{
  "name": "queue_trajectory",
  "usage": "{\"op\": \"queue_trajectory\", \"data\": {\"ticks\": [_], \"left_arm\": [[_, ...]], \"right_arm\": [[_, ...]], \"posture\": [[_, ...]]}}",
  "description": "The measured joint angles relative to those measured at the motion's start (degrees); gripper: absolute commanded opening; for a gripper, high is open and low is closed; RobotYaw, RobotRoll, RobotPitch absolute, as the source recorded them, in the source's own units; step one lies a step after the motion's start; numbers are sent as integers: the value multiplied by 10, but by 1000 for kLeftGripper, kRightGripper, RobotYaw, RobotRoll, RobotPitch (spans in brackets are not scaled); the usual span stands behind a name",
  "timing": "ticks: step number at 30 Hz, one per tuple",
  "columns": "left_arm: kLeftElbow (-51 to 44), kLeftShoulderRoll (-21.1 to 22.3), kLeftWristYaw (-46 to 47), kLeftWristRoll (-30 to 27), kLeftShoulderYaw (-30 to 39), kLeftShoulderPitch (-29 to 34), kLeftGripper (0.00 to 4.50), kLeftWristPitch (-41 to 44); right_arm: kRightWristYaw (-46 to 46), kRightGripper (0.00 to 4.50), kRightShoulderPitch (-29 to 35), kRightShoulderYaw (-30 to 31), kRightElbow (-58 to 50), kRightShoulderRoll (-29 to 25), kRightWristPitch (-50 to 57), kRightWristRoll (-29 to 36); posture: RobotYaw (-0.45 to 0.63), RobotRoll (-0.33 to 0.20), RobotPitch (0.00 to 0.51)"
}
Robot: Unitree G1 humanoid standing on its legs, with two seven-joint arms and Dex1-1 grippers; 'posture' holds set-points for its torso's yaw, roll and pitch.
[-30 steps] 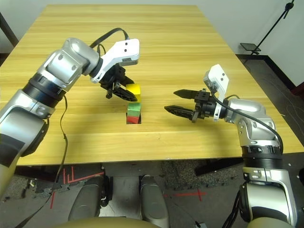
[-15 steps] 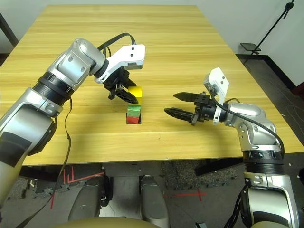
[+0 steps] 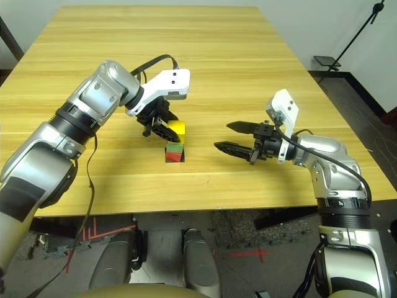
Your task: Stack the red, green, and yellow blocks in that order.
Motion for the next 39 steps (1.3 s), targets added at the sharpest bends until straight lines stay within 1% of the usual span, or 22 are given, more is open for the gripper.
{"op": "queue_trajectory", "data": {"ticks": [2,3,5,7,9,11,12,14,15,18,19,20,21,23,25,28,33,34,36,39], "left_arm": [[1,0,2,3,1,2,4317,0],[0,0,4,3,3,2,4456,0],[-13,3,10,0,18,6,4456,10],[-46,6,30,-25,65,10,4456,52],[-104,7,75,-65,144,12,4456,111],[-161,-1,151,-99,234,16,4456,160],[-199,-9,210,-113,294,31,4456,172],[-254,-10,298,-125,370,71,4456,176],[-272,-9,331,-126,397,96,4456,175],[-321,-7,440,-123,475,221,4456,139],[-332,-6,472,-121,496,272,4456,112],[-336,-7,484,-121,504,294,4456,100],[-347,-8,507,-121,517,329,4456,74],[-363,-14,535,-121,531,373,4456,36],[-379,-24,571,-121,542,418,4456,-22],[-379,-26,609,-113,544,464,4456,-78],[-393,-27,660,-110,544,496,4456,-143],[-396,-26,667,-110,545,506,4456,-151],[-399,-26,680,-110,545,522,4456,-159],[-403,-24,702,-114,559,546,4456,-163]], "right_arm": [[0,4500,0,-1,-1,0,0,0],[0,4500,0,-2,-1,0,0,0],[-1,4500,0,-6,-2,0,0,0],[-3,4500,0,-17,-2,-1,3,4],[-6,4500,0,-33,-2,-7,10,16],[-16,4500,1,-54,4,-15,8,21],[-27,4500,1,-70,17,-16,-1,21],[-50,4500,0,-99,59,-18,-27,19],[-64,4500,-2,-111,84,-18,-44,15],[-114,4500,-28,-151,221,-20,-143,-9],[-130,4500,-42,-161,276,-25,-185,-20],[-138,4500,-48,-168,304,-30,-205,-25],[-149,4500,-63,-172,355,-37,-244,-33],[-163,4500,-81,-177,421,-50,-291,-44],[-181,4500,-100,-180,497,-68,-338,-55],[-207,4500,-108,-185,570,-85,-371,-69],[-234,4500,-121,-189,629,-89,-388,-79],[-236,4500,-120,-189,634,-89,-391,-81],[-239,4500,-120,-190,639,-89,-393,-81],[-243,4500,-121,-191,641,-89,-393,-83]], "posture": [[-148,-13,105],[-147,-16,103],[-144,-18,99],[-134,-27,93],[-122,-35,89],[-105,-44,86],[-95,-49,88],[-87,-52,89],[-85,-56,87],[-77,-66,90],[-69,-72,89],[-67,-74,89],[-54,-78,90],[-40,-80,91],[-27,-79,93],[-17,-77,93],[-17,-78,101],[0,-81,109],[11,-80,111],[22,-78,131]]}}
